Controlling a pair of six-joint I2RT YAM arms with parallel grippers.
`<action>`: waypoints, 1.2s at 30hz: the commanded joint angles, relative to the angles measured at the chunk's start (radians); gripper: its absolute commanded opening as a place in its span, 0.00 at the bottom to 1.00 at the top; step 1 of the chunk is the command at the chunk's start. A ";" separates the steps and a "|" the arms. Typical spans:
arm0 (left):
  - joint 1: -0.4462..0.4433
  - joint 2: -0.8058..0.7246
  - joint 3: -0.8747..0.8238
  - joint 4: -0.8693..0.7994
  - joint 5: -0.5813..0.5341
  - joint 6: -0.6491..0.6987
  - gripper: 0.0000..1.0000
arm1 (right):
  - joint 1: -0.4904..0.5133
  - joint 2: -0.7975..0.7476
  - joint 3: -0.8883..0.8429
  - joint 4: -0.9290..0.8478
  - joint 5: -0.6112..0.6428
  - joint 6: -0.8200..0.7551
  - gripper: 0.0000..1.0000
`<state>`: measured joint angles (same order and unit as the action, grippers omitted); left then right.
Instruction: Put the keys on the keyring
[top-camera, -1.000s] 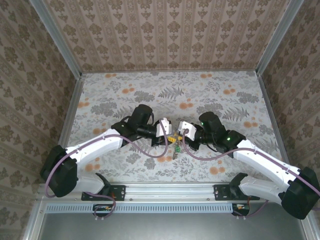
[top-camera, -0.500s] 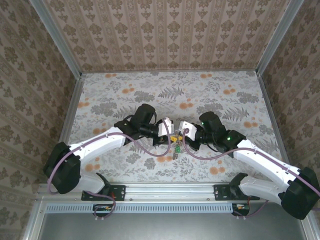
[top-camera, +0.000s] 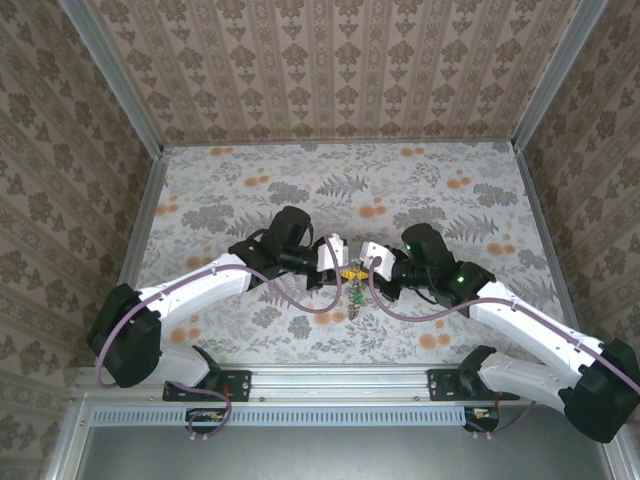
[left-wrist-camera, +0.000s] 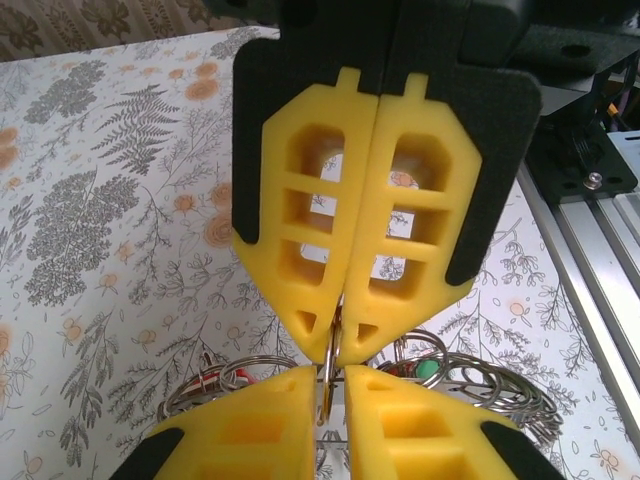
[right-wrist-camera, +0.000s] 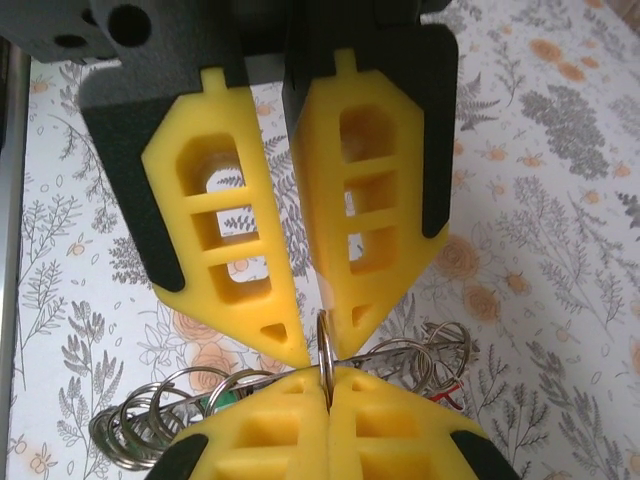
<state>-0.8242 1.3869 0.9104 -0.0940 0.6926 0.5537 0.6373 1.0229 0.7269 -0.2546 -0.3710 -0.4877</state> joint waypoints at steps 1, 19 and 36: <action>-0.003 0.001 -0.007 0.042 0.032 -0.024 0.14 | -0.002 -0.039 -0.009 0.085 -0.034 0.020 0.00; 0.077 -0.049 -0.127 0.360 0.207 -0.223 0.00 | -0.061 -0.052 -0.066 0.138 -0.103 0.069 0.14; 0.090 -0.055 -0.158 0.462 0.238 -0.289 0.00 | -0.116 -0.087 -0.070 0.208 -0.229 0.146 0.22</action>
<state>-0.7368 1.3685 0.7509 0.3187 0.8951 0.2821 0.5213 0.9512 0.6403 -0.0509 -0.5446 -0.3511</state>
